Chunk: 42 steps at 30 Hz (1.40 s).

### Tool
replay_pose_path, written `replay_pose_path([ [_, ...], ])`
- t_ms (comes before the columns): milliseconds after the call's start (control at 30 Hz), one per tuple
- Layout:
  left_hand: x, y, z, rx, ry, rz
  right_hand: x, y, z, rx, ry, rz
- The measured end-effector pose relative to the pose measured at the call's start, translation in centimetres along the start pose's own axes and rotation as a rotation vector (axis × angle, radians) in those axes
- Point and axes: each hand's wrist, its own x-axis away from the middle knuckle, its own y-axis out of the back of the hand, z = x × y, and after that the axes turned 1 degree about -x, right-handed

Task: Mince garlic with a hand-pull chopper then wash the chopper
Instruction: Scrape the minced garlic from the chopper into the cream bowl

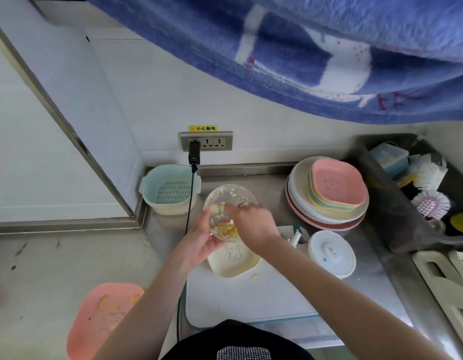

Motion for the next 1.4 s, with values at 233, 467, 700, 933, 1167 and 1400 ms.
replay_pose_path([
  [233,0.2,1.1,0.0,0.021,-0.042,0.019,-1.0,1.1,-1.8,0.010,-0.106,-0.145],
  [467,-0.2,1.2,0.0,-0.015,-0.078,0.009,-0.1,-0.1,-2.0,-0.053,0.004,-0.094],
  [700,-0.7,1.6,0.0,-0.030,-0.042,-0.064,0.3,-1.2,-2.3,-0.066,0.160,-0.029],
  [933,-0.9,1.9,0.5,0.023,-0.104,-0.017,0.5,-1.0,-1.1,-0.284,0.078,0.062],
  [1167,-1.2,2.4,0.9,-0.049,-0.114,0.007,-0.2,-0.8,-3.5,-0.076,-0.064,-0.098],
  [1400,-1.4,1.7,0.8,-0.074,-0.129,-0.051,1.4,-2.0,-3.3,0.044,-0.044,0.109],
])
